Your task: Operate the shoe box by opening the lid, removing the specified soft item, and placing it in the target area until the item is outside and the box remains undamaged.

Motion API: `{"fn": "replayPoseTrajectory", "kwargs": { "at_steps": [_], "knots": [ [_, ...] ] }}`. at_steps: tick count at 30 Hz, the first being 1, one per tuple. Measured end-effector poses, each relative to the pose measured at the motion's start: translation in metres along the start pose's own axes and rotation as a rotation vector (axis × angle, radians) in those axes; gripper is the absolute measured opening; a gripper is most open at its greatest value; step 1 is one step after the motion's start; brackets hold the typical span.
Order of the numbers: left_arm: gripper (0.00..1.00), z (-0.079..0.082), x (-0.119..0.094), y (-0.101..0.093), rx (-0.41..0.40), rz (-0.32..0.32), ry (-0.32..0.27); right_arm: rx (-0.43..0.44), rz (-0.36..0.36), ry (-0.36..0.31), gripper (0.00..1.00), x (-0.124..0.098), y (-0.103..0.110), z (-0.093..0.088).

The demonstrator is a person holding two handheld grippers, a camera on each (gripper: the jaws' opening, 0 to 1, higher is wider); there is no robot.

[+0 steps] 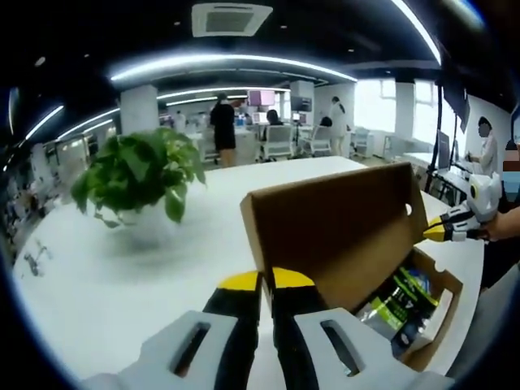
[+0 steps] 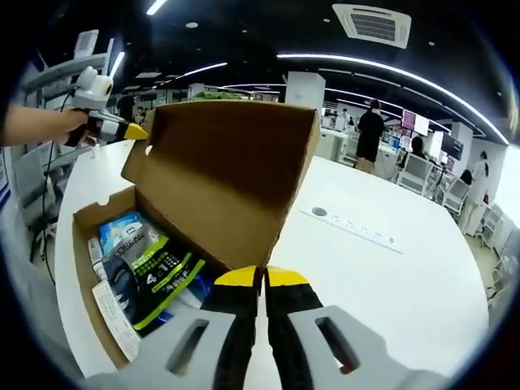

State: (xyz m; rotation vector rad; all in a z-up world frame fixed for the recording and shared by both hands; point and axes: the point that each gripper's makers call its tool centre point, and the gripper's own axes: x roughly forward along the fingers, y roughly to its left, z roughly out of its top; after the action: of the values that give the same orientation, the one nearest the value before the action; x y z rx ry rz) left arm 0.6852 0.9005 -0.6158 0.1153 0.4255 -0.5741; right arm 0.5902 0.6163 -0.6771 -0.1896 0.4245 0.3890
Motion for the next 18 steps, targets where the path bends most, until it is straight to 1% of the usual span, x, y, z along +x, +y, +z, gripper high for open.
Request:
{"fn": "replayPoseTrajectory", "kwargs": {
  "at_steps": [3, 6, 7, 8, 9, 13, 18],
  "knots": [
    [0.01, 0.0, 0.002, -0.001, 0.012, 0.011, 0.003, -0.013, 0.003, 0.0, 0.01, 0.001, 0.0, 0.0],
    [0.02, -0.004, 0.004, -0.001, -0.001, 0.026, 0.016, -0.021, 0.005, -0.001, 0.01, 0.001, -0.001, 0.001],
    [0.02, -0.008, 0.004, -0.002, -0.006, 0.029, 0.034, -0.024, 0.005, -0.002, 0.01, 0.001, -0.001, 0.001],
    [0.03, -0.017, 0.004, -0.003, -0.002, 0.033, 0.064, -0.028, 0.005, -0.003, 0.01, 0.002, -0.001, 0.001],
    [0.03, -0.023, 0.004, -0.006, 0.005, 0.029, 0.078, -0.029, 0.005, -0.003, 0.01, 0.002, -0.001, 0.002],
    [0.05, -0.04, 0.001, -0.011, 0.013, 0.038, 0.089, -0.034, 0.005, 0.001, 0.01, 0.005, -0.003, 0.003],
    [0.0, -0.062, -0.003, -0.009, -0.014, 0.063, 0.114, -0.048, 0.008, 0.005, 0.01, 0.007, -0.004, 0.004]
  ]
}}
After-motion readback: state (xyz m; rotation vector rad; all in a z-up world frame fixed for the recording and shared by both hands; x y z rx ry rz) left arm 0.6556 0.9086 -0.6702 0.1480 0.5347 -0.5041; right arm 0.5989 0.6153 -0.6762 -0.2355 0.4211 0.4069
